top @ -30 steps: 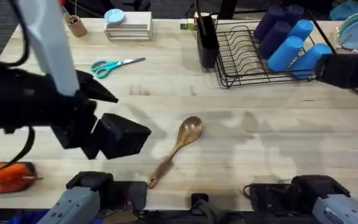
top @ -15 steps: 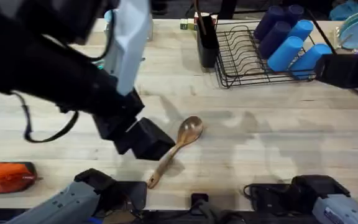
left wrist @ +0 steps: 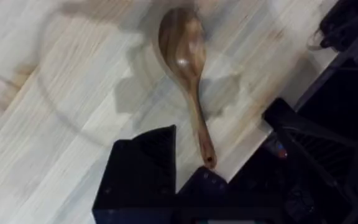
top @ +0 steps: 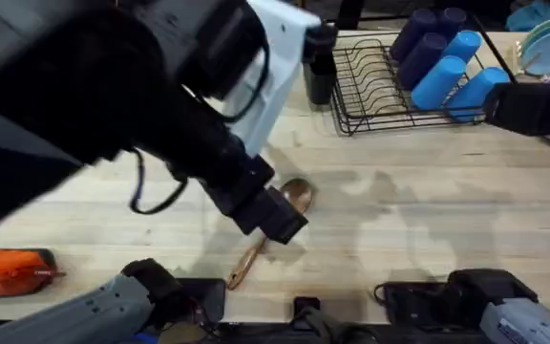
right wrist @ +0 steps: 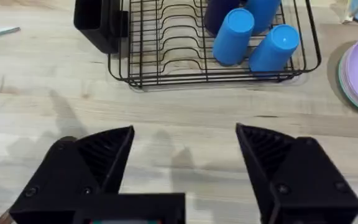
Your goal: Pick up the spoon on the table one by one and put them onto the rack
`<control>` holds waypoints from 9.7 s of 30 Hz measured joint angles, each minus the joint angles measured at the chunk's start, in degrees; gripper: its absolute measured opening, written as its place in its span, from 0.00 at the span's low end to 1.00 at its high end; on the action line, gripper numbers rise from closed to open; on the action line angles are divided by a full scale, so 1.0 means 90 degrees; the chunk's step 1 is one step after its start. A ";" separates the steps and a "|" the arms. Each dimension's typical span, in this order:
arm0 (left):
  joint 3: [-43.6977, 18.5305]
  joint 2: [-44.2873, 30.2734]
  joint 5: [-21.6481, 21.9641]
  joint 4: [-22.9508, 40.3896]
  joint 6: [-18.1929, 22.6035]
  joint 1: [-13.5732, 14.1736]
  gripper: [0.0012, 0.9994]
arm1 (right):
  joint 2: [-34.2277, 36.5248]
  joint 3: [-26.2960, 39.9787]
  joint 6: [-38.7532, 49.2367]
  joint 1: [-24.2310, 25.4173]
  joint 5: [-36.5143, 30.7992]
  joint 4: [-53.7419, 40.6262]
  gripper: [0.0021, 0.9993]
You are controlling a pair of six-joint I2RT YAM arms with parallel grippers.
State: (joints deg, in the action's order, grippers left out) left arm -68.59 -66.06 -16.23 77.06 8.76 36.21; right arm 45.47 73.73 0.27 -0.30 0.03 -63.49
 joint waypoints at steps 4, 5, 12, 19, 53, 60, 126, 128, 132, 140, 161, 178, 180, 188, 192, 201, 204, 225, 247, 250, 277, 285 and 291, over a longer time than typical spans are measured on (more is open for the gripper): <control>0.0583 0.0000 0.0006 -0.0577 -0.0235 0.0249 1.00 | 0.0000 0.0000 -0.0002 0.0000 0.0000 -0.0002 1.00; 0.0725 0.0000 0.0017 -0.0696 -0.0269 0.0307 1.00 | 0.0000 0.0000 -0.0002 0.0000 0.0000 0.0000 1.00; 0.2010 0.0000 0.0168 -0.1876 -0.0382 0.0493 1.00 | 0.0000 0.0000 0.0141 0.0000 0.0000 0.0000 1.00; 0.2407 -0.0130 0.0238 -0.2189 -0.0387 0.0493 1.00 | 0.0000 0.0000 0.0163 0.0000 0.0000 0.0000 1.00; 0.2485 -0.1715 0.1436 -0.2580 -0.1765 0.1462 1.00 | 0.0198 0.0002 0.0165 0.0000 0.0000 0.0000 1.00; 0.2485 -0.1736 0.1480 -0.2589 -0.1936 0.1462 1.00 | 0.0197 0.0002 0.0163 0.0000 0.0000 0.0000 1.00; 0.2381 -0.1881 0.1926 -0.2537 -0.2547 0.1724 0.05 | 0.0197 0.0002 0.0163 0.0000 0.0000 -0.0001 1.00; 0.2284 -0.1934 0.1951 -0.2475 -0.2507 0.1724 0.04 | 0.0199 0.0002 0.0163 0.0000 0.0000 0.0000 1.00; 0.2023 -0.1992 0.2071 -0.2181 -0.2497 0.1724 0.04 | 0.0198 0.0002 0.0163 0.0000 0.0000 0.0000 1.00; 0.1223 -0.1994 0.2313 -0.1729 -0.2493 0.1724 0.04 | 0.0199 0.0002 0.0163 0.0000 0.0000 0.0000 1.00; -0.0482 -0.1996 0.2978 -0.2906 -0.2157 0.1348 0.04 | 0.0197 0.0002 0.0170 0.0000 0.0000 0.0029 1.00; -0.0482 -0.1999 0.3087 -0.6154 -0.1584 0.0334 0.04 | 0.0197 0.0002 0.0382 0.0000 0.0000 0.0029 1.00; -0.0482 -0.1999 0.3097 -0.6567 -0.1568 0.0244 0.04 | 0.0197 0.0002 0.0386 0.0000 0.0000 0.0029 1.00; -0.0482 -0.2001 0.2973 -0.8010 -0.1562 -0.0083 0.04 | 0.0197 0.0002 0.0403 0.0000 0.0000 0.0029 1.00; -0.0482 -0.2149 0.2655 -0.8819 -0.1565 -0.0160 0.04 | 0.0199 0.0002 0.0403 0.0000 0.0000 0.0032 1.00; -0.0485 -0.3294 0.2074 -1.0118 -0.1572 -0.0158 0.04 | 0.0197 0.0002 0.0403 0.0000 0.0000 0.0029 1.00; -0.0485 -0.3580 0.1917 -1.0550 -0.1572 -0.0158 0.04 | 0.0197 0.0002 0.0403 0.0000 0.0000 0.0029 1.00; -0.0485 -0.4155 0.1752 -1.0276 -0.1570 -0.0254 0.04 | 0.0197 0.0002 0.0403 0.0000 0.0000 0.0032 1.00; -0.0512 -0.4154 0.1713 -0.8509 -0.1570 -0.0372 0.04 | 0.0197 0.0002 0.0406 0.0000 0.0000 0.0038 1.00; -0.0519 -0.4155 0.1707 -0.8491 -0.1570 -0.0374 0.04 | 0.0197 0.0002 0.0406 0.0000 0.0000 0.0039 1.00; -0.0517 -0.4062 0.1887 -0.8302 -0.1321 -0.0374 0.99 | 0.0197 0.0002 0.0430 0.0000 0.0000 0.0039 1.00; -0.0516 -0.3123 0.2233 -0.7393 -0.1132 -0.0374 1.00 | 0.0197 0.0002 0.0450 0.0000 0.0000 0.0039 1.00; -0.0516 -0.2404 0.2493 -0.6189 -0.1089 -0.0374 1.00 | 0.0197 0.0002 0.0450 0.0000 0.0000 0.0039 1.00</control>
State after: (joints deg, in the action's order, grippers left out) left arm -73.23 -87.70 6.20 21.37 -1.04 32.84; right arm 47.24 73.76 4.32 -0.30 0.03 -63.13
